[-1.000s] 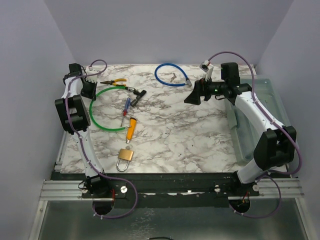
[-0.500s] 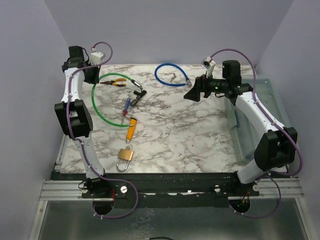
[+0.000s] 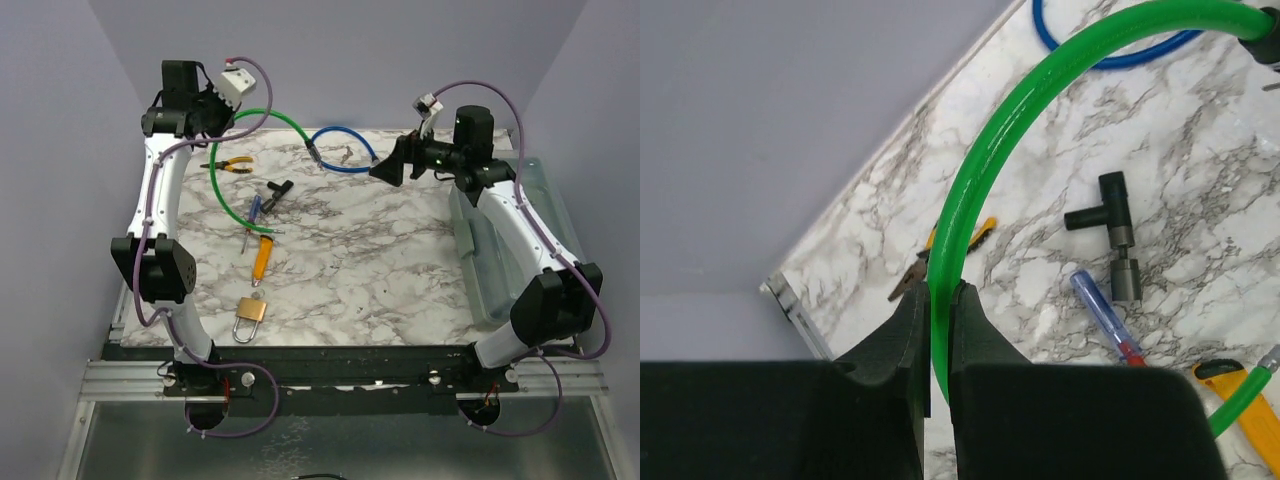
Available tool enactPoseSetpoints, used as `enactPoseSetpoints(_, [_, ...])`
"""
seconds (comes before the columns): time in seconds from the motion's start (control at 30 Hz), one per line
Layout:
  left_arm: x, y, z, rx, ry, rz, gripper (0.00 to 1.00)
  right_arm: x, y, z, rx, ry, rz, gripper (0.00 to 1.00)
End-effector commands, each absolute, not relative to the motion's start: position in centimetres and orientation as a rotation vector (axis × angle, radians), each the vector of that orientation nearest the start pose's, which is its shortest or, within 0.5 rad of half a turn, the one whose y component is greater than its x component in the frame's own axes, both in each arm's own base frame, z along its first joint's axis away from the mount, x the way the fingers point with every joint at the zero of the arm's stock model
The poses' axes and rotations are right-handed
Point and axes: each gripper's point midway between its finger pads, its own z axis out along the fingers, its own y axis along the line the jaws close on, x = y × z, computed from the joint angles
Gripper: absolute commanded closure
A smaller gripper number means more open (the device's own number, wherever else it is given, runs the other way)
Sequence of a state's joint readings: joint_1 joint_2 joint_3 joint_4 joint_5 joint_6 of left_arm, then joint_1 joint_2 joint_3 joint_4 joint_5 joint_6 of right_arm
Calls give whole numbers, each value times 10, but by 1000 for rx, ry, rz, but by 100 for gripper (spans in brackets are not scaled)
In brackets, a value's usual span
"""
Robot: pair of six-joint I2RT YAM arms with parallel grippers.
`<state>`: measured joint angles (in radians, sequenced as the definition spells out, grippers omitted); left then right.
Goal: Lock with the key
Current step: Pick up the lock from the center of the board, then lock the lock.
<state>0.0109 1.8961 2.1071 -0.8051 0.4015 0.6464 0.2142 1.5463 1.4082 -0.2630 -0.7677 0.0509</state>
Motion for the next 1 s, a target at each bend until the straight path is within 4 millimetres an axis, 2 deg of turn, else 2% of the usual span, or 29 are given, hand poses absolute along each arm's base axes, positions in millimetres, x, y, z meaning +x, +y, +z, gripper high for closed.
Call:
enactPoseSetpoints(0.0, [493,-92,383,1049,1619,43,100,407,215,335,-679,1718,884,0])
enactPoseSetpoints(0.17, [470,-131,417,1191,1415,133,100,397,231,352,-733,1688,964,0])
enactPoseSetpoints(0.37, [438,-180,435,1319,1244,174,100,404,250,356,-737,1705,880,0])
enactPoseSetpoints(0.57, [414,-214,427,1413,1155,210,100,403,272,357,-799,1711,755,1])
enactPoseSetpoints(0.7, [400,-231,420,1475,1078,254,100,404,279,350,-822,1731,672,6])
enactPoseSetpoints(0.87, [390,-247,415,1511,1038,271,100,411,279,337,-801,1781,559,22])
enactPoseSetpoints(0.97, [388,-252,416,1513,1029,274,100,412,278,323,-799,1831,522,33])
